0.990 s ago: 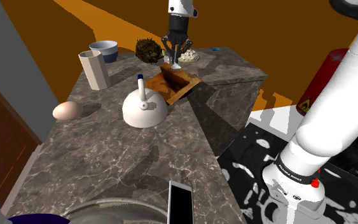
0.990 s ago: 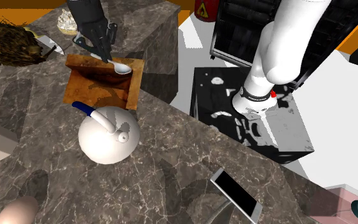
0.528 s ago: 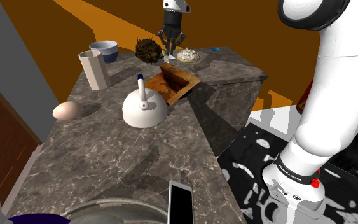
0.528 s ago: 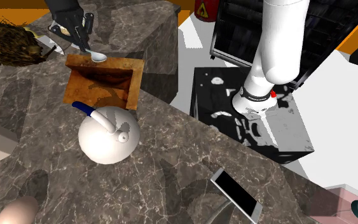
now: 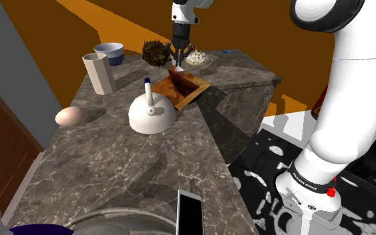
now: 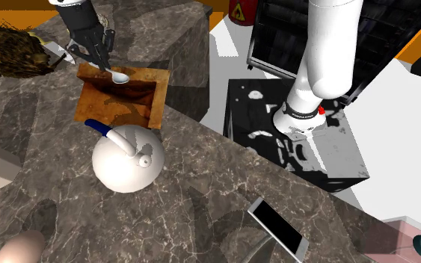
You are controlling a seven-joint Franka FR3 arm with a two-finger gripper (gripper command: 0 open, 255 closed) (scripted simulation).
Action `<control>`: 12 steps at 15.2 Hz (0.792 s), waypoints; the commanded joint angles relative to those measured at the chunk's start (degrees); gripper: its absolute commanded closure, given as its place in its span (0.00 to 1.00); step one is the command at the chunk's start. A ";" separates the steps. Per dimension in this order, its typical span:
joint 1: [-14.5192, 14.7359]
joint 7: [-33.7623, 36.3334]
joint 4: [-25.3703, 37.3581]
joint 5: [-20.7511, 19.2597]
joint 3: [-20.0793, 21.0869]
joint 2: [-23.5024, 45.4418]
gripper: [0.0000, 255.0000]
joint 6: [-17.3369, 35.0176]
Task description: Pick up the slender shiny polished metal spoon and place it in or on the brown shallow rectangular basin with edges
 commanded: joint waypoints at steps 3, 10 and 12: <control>0.00 -0.48 -2.98 0.07 -0.02 0.07 1.00 3.04; 0.01 -0.86 -5.11 0.12 -0.04 0.32 1.00 5.39; 0.01 -0.86 -5.11 0.12 -0.04 0.32 1.00 5.39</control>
